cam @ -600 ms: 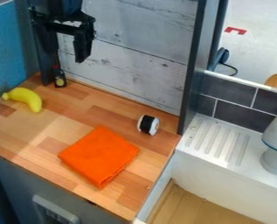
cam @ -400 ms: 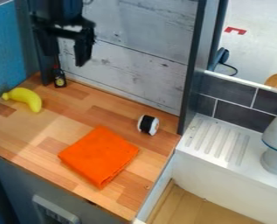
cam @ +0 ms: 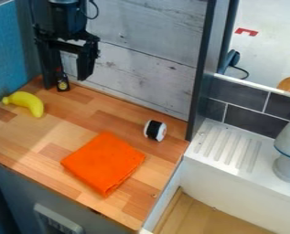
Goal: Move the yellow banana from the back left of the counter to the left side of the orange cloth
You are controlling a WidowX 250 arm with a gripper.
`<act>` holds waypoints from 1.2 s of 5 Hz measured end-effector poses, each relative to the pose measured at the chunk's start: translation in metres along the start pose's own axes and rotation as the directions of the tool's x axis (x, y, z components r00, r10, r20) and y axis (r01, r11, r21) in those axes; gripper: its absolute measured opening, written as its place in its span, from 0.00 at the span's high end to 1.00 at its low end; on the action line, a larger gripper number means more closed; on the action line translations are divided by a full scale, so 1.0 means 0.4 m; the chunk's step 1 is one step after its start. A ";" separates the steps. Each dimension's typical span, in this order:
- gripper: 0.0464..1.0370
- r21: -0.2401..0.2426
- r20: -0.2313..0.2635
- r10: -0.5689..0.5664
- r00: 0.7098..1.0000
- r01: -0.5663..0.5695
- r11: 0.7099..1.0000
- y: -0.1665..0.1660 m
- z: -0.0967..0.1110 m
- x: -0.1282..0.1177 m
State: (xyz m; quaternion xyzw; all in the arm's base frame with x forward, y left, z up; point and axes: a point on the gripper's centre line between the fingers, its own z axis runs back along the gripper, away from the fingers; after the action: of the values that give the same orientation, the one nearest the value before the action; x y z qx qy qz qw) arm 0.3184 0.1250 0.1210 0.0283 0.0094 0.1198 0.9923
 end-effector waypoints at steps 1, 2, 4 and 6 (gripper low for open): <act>0.04 0.000 -0.002 0.000 1.000 0.000 1.000 0.000 0.001 0.001; 0.04 -0.056 -0.033 0.108 0.994 -0.110 0.992 0.076 -0.073 0.076; 0.04 -0.059 -0.052 0.462 0.885 -0.464 0.884 0.271 -0.131 0.104; 0.04 -0.023 0.035 0.588 0.808 -0.587 0.809 0.297 -0.196 0.111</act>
State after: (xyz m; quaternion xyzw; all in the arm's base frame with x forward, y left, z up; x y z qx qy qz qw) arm 0.3314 0.2552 0.0489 0.0266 -0.0205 0.4199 0.9069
